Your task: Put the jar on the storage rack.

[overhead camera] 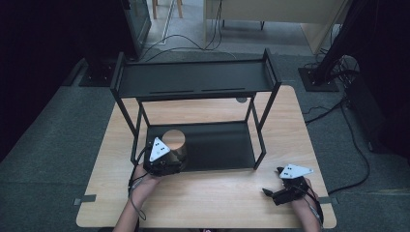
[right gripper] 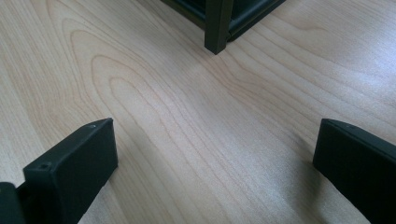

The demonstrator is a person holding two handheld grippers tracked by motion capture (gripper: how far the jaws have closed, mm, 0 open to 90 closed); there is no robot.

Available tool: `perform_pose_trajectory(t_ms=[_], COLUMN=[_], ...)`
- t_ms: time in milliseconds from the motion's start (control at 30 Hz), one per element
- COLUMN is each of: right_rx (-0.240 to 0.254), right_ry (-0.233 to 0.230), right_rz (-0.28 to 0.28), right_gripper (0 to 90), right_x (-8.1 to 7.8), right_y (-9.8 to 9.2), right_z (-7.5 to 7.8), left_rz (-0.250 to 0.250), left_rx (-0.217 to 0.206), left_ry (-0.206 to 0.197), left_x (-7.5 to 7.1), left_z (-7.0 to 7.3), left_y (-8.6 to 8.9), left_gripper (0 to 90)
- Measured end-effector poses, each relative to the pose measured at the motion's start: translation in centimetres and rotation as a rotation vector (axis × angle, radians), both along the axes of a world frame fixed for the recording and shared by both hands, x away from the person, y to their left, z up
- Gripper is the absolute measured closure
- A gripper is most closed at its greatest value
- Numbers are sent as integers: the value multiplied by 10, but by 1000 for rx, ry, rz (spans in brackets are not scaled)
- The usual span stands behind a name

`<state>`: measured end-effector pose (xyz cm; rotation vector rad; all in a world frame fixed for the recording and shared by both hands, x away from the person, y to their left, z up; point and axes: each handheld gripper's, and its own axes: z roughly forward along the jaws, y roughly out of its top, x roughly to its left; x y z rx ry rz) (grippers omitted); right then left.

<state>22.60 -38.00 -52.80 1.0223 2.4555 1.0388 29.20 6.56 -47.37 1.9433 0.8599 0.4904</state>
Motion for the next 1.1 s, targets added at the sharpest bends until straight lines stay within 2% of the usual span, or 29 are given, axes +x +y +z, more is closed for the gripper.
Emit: perform_pose_trajectory(t_ms=[467, 833, 967, 1100], right_rx=[-1, -1, -1, 0], right_ry=[0, 0, 0, 0], right_rz=[1, 3, 3, 3], right_gripper=[0, 0, 0, 0], right_x=[0, 0, 0, 0], right_y=[0, 0, 0, 0], right_z=[0, 0, 0, 0], left_rz=[4, -9, -6, -1], left_rx=[-14, 9, 37, 42], left_ry=[9, 27, 18, 15], left_x=[0, -5, -8, -9], left_z=[-2, -5, -5, -5], left_y=[2, 7, 6, 6], left_gripper=[251, 221, 220, 219])
